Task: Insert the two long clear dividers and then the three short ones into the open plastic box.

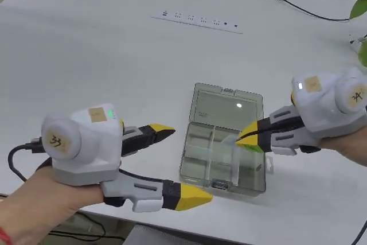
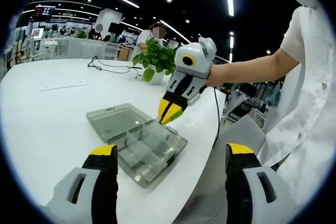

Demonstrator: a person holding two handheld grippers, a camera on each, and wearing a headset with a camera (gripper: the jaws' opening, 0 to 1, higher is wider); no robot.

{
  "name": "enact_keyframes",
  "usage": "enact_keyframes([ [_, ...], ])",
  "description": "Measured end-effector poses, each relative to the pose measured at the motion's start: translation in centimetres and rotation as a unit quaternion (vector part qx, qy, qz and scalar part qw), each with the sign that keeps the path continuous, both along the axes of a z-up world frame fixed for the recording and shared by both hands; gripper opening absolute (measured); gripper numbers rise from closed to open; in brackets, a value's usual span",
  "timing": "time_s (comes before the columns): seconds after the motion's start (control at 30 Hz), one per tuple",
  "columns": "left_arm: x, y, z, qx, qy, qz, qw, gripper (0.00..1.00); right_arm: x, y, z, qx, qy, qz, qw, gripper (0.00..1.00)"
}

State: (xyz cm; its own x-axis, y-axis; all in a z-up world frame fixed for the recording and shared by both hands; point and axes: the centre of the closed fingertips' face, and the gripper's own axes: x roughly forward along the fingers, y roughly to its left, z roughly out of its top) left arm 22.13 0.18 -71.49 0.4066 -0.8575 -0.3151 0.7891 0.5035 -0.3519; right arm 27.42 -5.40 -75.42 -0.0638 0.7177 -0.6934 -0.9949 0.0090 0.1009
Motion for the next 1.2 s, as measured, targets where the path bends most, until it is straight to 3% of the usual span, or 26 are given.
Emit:
enact_keyframes([
  [0.37, 0.1, 0.2, -0.6, 0.007, 0.002, 0.003, 1.0000, 0.89, -0.4, 0.6, -0.4, -0.002, -0.022, 0.017, 0.9996, 0.02],
  [0.87, 0.1, 0.4, -0.7, 0.007, 0.002, 0.002, 1.0000, 0.89, -0.1, 1.2, -1.2, 0.002, -0.019, 0.018, 0.9997, 0.02],
  [1.2, 0.1, 0.6, -1.1, 0.014, 0.004, -0.001, 0.9999, 0.90, -0.1, 1.6, -3.7, -0.036, -0.016, 0.029, 0.9988, 0.02],
])
